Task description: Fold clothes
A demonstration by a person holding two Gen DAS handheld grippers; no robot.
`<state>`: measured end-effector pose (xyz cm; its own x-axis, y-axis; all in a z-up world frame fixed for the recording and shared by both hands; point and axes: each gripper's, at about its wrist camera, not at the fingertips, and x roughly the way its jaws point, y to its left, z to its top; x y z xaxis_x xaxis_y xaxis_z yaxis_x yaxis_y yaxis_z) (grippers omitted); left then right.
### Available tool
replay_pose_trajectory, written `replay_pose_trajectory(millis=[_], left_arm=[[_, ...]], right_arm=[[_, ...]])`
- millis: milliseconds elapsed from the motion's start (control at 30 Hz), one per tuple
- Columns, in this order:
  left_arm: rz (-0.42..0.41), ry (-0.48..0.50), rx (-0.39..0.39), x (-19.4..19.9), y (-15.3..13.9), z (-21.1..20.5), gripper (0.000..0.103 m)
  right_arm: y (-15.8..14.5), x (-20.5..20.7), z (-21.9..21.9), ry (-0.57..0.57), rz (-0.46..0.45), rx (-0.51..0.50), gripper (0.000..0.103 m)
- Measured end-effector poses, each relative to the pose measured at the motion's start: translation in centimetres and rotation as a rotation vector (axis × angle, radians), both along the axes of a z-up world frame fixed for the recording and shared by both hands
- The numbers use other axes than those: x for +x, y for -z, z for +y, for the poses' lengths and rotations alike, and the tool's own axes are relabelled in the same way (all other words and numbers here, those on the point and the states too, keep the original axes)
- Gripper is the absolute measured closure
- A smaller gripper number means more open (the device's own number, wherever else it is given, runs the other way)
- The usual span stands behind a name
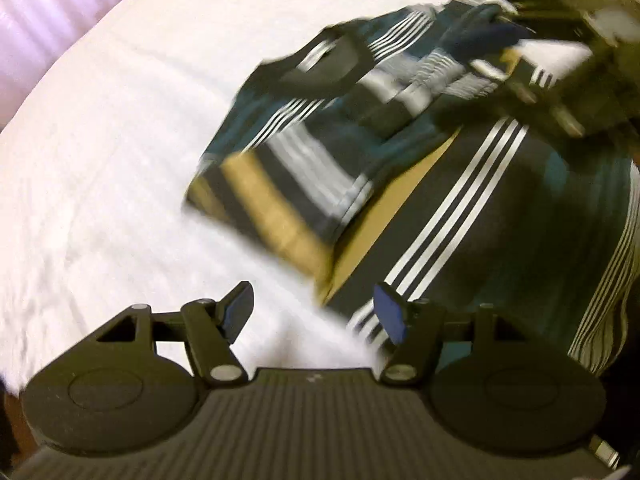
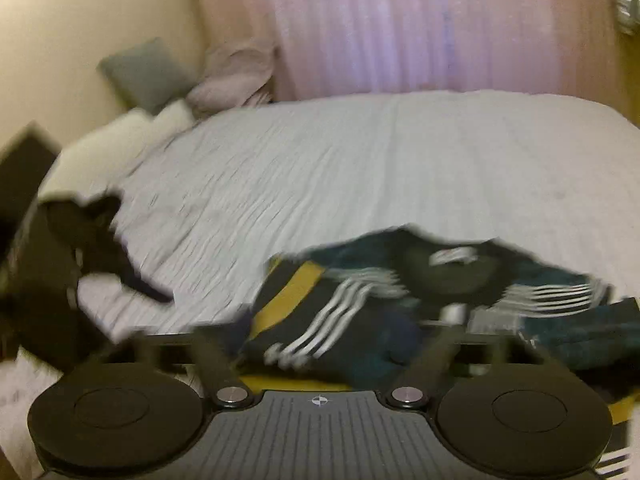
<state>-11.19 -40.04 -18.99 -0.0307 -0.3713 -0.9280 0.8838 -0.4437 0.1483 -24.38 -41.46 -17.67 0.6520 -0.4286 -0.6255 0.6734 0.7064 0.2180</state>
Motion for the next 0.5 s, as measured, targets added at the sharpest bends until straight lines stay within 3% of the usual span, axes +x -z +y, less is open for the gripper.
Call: replay_pose_trajectory(millis=[67,200,367,500], left_arm=[[0.012,-0.026,0.006,1.4,0.3,0.5,0.04],[0.043,-0.002,-0.027,0.4,1.1,-0.8,0.041],[0.047,0.22,-0.13,-6.3,2.7,-4.1,0.043],[-0.023,0.436,-0.178,-13.3,5.7,-6.8,0.053]], right_arm=[[0.6,1.0,1.8,-0.018,0.013,0.034,0.022],[1.8,-2.4,0.1,0.075,0.121,0.065,0.022],[2.5,-8.9,-2.7,0.239,0.26,0.084,0.022],[1.9,-14.1,-4.4,0.355,0.298,0.087,0.022]])
